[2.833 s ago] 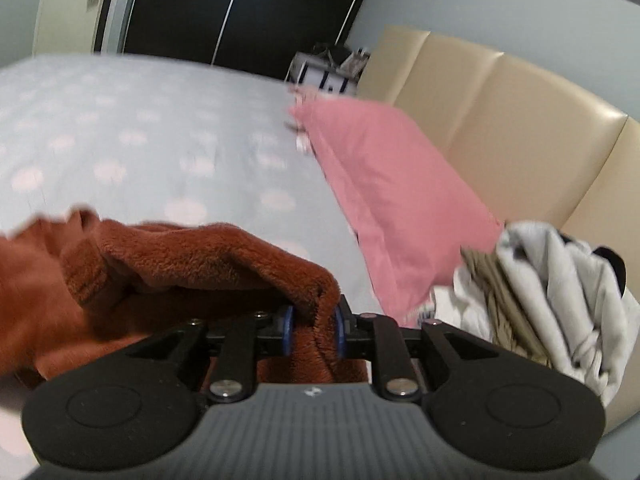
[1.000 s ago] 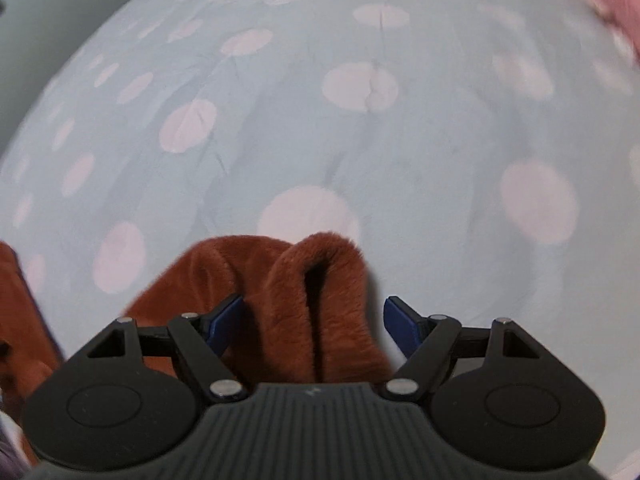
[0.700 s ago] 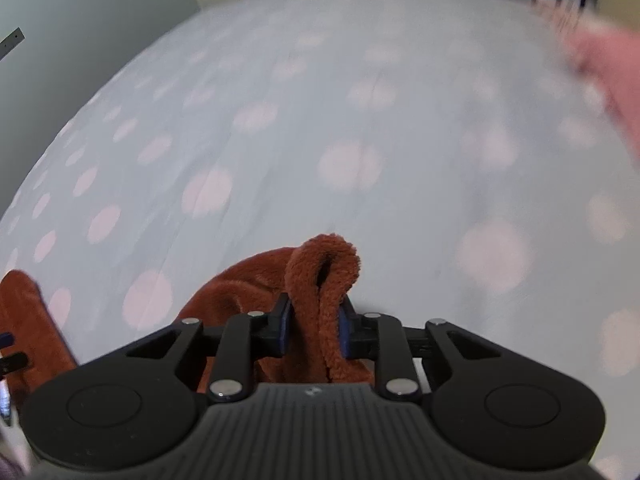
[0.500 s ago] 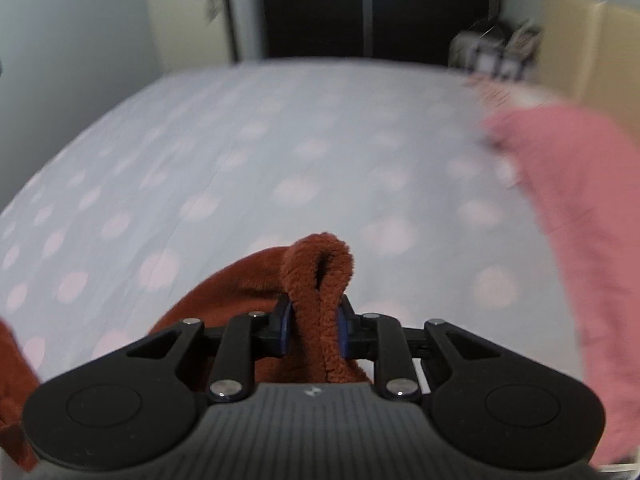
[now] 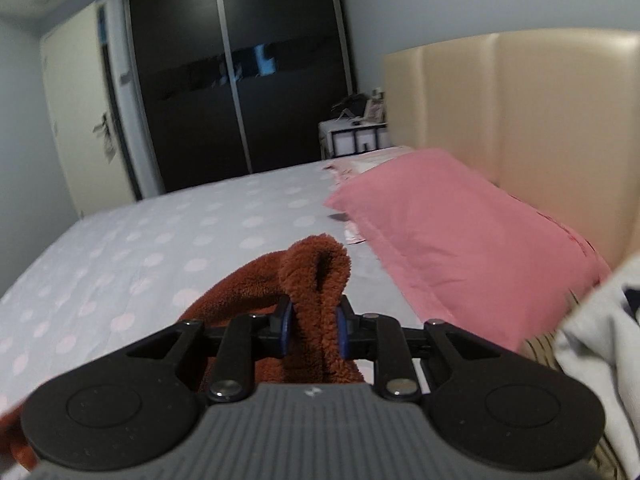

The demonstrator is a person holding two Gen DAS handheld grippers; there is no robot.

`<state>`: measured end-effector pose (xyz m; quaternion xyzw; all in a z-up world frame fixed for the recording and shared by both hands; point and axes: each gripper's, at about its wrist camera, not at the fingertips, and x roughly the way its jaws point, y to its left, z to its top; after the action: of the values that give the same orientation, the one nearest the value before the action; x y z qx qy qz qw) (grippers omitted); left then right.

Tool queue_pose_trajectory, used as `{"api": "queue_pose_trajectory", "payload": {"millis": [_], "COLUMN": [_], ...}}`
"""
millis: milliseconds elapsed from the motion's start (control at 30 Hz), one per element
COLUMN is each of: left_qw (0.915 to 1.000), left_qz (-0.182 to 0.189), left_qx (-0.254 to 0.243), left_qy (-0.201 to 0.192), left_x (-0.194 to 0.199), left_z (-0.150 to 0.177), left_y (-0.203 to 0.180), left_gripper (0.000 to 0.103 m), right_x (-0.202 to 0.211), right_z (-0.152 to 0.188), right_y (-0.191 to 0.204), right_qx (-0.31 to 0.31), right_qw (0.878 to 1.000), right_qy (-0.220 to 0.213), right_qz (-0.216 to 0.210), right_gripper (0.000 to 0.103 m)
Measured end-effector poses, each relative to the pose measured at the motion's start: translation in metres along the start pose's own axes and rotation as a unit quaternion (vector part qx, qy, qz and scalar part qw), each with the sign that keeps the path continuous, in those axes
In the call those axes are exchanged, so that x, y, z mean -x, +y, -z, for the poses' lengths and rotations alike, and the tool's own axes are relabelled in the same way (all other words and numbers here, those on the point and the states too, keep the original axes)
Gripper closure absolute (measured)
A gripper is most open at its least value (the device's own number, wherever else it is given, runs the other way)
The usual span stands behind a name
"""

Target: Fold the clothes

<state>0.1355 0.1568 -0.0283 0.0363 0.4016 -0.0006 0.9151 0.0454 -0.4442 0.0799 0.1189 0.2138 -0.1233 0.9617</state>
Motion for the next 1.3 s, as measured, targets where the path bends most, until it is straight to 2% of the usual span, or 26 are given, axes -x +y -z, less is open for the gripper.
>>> {"api": "queue_pose_trajectory", "payload": {"millis": [100,200,333,433,567,633,700,767,900,1000,1133,1300], "left_qw": [0.9978,0.9916,0.9826,0.9685,0.9332,0.9233,0.9245,0.9297,0.9411,0.9499,0.9661,0.9879], "left_qz": [-0.007,-0.016,-0.024,-0.039,-0.09,-0.108,-0.119,-0.126,-0.123,-0.115,-0.111,-0.1], "left_qx": [-0.065,-0.125,-0.183,-0.243,-0.347,-0.368,-0.361,-0.344,-0.312,-0.287,-0.231,-0.119], "left_qy": [0.012,0.028,0.022,0.034,0.026,0.027,0.033,0.037,0.044,0.049,0.033,0.002], "left_x": [-0.005,-0.006,-0.004,-0.013,-0.031,-0.041,-0.051,-0.057,-0.061,-0.054,-0.031,0.006], "left_z": [0.005,0.017,0.039,0.06,0.085,0.091,0.089,0.086,0.075,0.064,0.046,0.018], "left_y": [-0.007,-0.017,-0.035,-0.056,-0.078,-0.08,-0.077,-0.073,-0.065,-0.061,-0.046,-0.008], "left_gripper": [0.03,0.03,0.03,0.03,0.03,0.032,0.037,0.046,0.074,0.088,0.093,0.095], "right_x": [0.011,0.015,0.011,0.007,0.004,0.003,0.001,0.0,0.001,0.002,0.004,0.01], "right_z": [0.008,0.012,0.017,0.018,0.018,0.019,0.02,0.019,0.02,0.02,0.018,0.019], "right_y": [-0.016,-0.026,-0.035,-0.04,-0.043,-0.044,-0.046,-0.049,-0.049,-0.046,-0.044,-0.045], "right_qx": [-0.015,-0.02,-0.021,-0.029,-0.035,-0.035,-0.039,-0.043,-0.044,-0.04,-0.037,-0.037], "right_qw": [1.0,1.0,1.0,1.0,0.999,0.999,0.999,0.999,0.999,0.999,0.999,0.999], "right_qy": [-0.008,-0.009,-0.007,-0.002,0.001,0.003,0.005,0.007,0.008,0.007,0.005,0.0], "right_qz": [0.001,0.0,-0.005,-0.007,-0.012,-0.014,-0.015,-0.015,-0.013,-0.012,-0.012,-0.008], "right_gripper": [0.079,0.079,0.079,0.079,0.078,0.078,0.078,0.078,0.078,0.078,0.078,0.078]}}
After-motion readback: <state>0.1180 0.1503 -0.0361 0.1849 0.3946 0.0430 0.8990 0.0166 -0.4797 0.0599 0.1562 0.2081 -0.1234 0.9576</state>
